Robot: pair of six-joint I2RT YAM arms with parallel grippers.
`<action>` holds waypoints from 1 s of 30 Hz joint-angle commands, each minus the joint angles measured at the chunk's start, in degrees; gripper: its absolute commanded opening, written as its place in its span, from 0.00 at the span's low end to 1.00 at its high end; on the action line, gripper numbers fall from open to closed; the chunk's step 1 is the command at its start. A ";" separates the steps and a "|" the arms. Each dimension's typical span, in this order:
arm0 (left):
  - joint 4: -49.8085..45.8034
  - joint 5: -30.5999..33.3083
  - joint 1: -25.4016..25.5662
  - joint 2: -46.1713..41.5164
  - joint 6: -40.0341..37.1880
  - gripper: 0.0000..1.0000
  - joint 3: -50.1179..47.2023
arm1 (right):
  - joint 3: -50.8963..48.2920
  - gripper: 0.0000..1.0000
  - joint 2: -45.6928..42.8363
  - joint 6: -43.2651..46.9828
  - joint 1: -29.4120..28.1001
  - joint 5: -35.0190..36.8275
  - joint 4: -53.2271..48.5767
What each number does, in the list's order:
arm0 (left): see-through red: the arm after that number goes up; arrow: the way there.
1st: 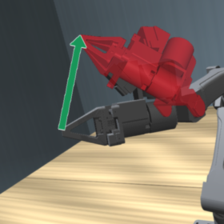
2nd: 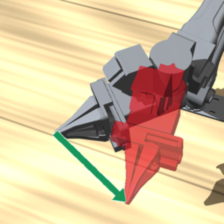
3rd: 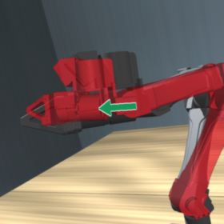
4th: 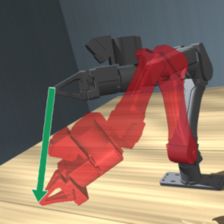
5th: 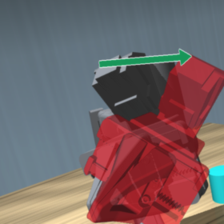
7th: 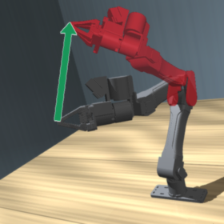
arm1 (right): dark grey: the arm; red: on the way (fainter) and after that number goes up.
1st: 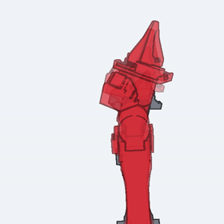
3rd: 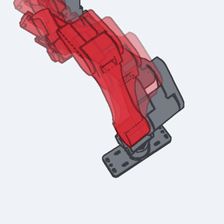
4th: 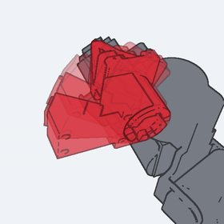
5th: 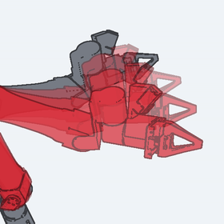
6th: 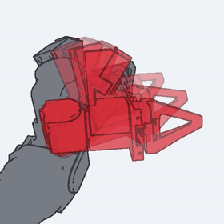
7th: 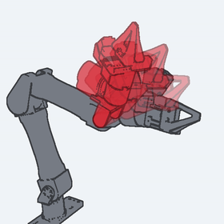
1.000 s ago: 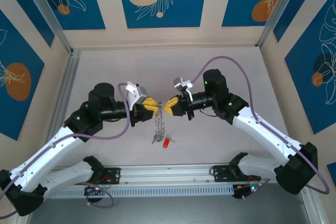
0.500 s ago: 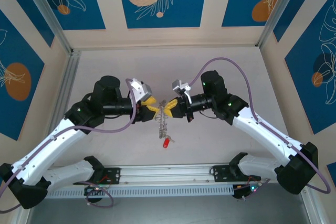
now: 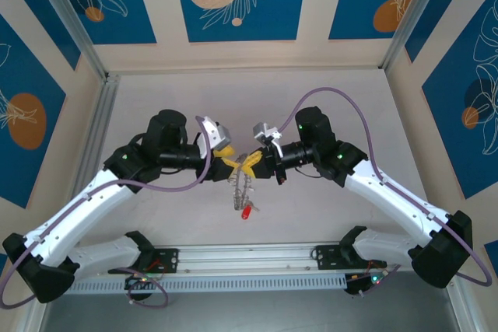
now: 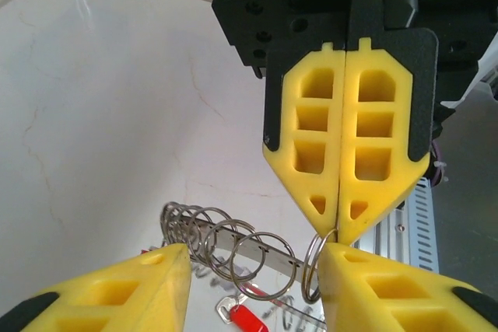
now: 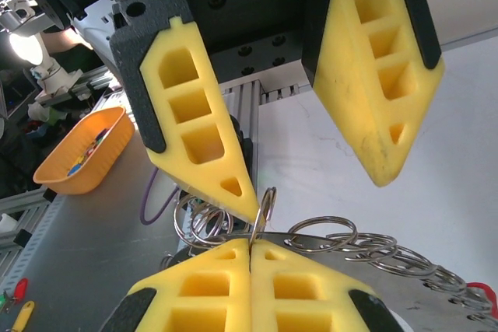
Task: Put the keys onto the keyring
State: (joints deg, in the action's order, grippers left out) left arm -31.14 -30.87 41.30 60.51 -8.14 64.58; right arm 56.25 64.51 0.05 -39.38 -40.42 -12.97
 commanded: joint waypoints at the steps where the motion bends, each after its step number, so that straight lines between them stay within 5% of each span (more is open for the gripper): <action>1: -1.77 -2.99 0.31 0.39 -1.27 0.40 2.23 | 2.90 0.00 -1.31 1.29 -0.34 -0.44 0.10; 5: -2.09 -3.79 0.34 0.08 -1.10 0.22 2.00 | 2.72 0.00 -1.23 1.21 -0.33 -0.31 0.58; 8: -1.46 -4.51 0.30 -0.38 -0.86 0.00 1.50 | 2.81 0.00 -1.39 1.22 -0.35 -0.28 0.57; 11: 1.10 -5.11 0.30 -1.57 0.41 0.00 0.06 | 2.73 0.00 -1.58 0.87 -0.29 0.19 0.67; 16: 7.78 -5.36 0.19 -4.74 3.92 0.00 -4.08 | 0.75 0.21 -2.78 -0.87 0.24 -0.14 2.08; 30: 15.09 -5.77 0.01 -6.55 8.22 0.00 -8.83 | -0.91 0.30 -2.69 -2.75 1.61 2.15 4.62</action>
State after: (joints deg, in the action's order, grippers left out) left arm -20.58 -35.14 41.34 55.51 -1.15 56.10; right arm 56.47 62.15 -2.00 -38.30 -39.22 -9.39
